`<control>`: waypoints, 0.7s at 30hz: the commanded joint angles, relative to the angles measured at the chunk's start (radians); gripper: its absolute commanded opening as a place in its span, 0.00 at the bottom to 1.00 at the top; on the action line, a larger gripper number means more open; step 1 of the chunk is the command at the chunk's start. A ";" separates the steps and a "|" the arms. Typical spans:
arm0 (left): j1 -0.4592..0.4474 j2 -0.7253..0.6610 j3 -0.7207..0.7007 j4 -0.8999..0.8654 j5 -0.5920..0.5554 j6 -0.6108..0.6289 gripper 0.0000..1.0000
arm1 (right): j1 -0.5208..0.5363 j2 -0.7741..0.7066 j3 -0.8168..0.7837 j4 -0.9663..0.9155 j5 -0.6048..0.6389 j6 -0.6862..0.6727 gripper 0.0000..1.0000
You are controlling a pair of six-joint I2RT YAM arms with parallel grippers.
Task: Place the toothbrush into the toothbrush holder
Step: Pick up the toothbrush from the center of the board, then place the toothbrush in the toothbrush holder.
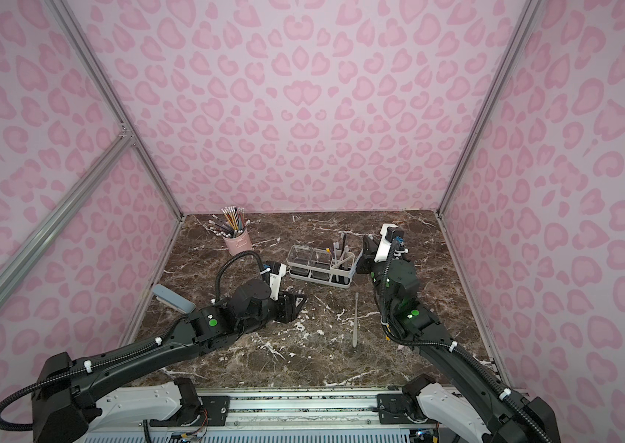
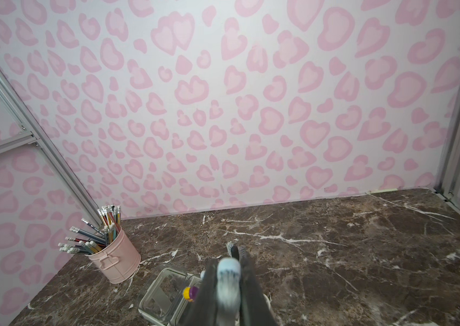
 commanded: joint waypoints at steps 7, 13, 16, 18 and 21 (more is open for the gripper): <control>0.001 0.000 -0.009 0.036 -0.002 -0.007 0.61 | -0.010 0.111 0.044 0.107 0.032 -0.020 0.00; 0.001 -0.005 -0.027 0.046 -0.002 -0.015 0.61 | -0.020 0.179 0.070 0.132 0.030 -0.015 0.00; 0.001 -0.009 -0.036 0.050 -0.002 -0.017 0.61 | -0.024 0.212 0.075 0.153 0.031 -0.017 0.00; 0.001 -0.010 -0.040 0.050 -0.004 -0.019 0.61 | -0.028 0.234 0.077 0.166 0.030 -0.018 0.00; 0.001 -0.012 -0.046 0.053 -0.005 -0.019 0.61 | -0.036 0.267 0.081 0.177 0.035 -0.023 0.00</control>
